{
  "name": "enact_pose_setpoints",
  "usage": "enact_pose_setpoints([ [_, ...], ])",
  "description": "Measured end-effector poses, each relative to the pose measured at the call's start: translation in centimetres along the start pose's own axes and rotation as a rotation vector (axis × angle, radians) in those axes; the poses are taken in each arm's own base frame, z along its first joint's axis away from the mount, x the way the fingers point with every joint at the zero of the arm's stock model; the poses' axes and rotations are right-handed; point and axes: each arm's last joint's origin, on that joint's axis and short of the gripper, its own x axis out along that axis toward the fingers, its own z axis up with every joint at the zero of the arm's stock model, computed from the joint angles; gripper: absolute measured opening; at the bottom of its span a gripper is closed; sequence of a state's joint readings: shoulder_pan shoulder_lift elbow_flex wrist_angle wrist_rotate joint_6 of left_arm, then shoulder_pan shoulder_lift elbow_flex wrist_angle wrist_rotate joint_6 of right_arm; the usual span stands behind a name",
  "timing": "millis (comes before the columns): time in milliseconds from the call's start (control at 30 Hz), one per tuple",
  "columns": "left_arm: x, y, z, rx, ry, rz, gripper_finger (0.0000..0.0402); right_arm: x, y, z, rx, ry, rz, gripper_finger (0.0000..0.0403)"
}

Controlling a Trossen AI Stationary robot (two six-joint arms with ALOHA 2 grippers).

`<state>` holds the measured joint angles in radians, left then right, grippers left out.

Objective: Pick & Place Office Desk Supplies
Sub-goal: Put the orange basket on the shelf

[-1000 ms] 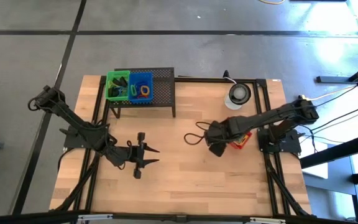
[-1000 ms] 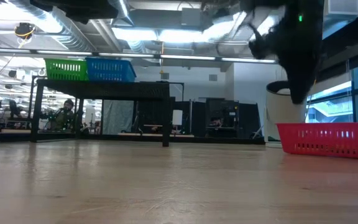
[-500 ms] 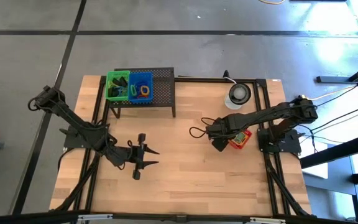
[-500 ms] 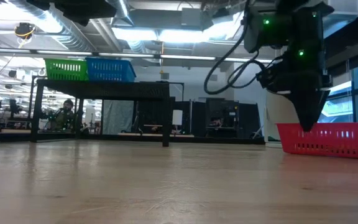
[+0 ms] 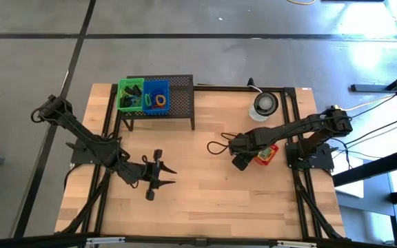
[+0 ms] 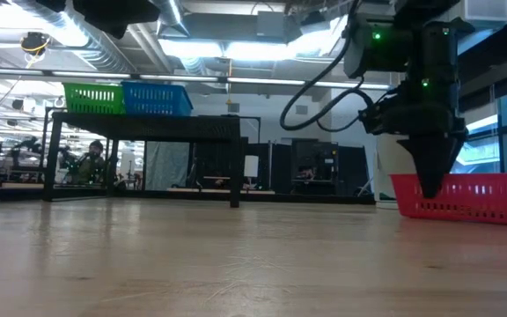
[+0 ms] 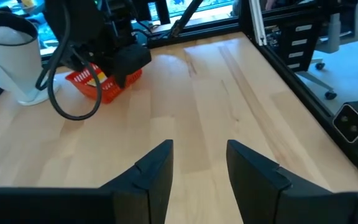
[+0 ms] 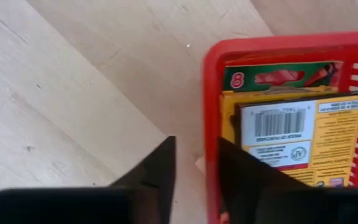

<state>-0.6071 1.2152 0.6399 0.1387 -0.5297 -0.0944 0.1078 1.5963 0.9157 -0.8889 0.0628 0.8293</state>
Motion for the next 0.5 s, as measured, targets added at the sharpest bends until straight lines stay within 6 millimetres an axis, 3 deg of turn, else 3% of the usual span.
enact_pose_setpoints([
  [200, 0.0, -0.1, 0.0, -0.025, 0.004, -0.037, 0.0145, 0.0, 0.1, 0.1, -0.037, -0.015, 0.013, 0.0011],
  [333, -0.1, -0.4, 0.0, -0.048, 0.007, -0.074, 0.0143, -0.1, 1.0, 0.4, -0.118, -0.06, 0.083, 0.0014],
  [500, -0.7, -1.0, -0.2, -0.014, 0.007, -0.06, 0.0132, -1.0, 3.7, 1.2, -0.246, -0.229, 0.296, 0.0007],
])
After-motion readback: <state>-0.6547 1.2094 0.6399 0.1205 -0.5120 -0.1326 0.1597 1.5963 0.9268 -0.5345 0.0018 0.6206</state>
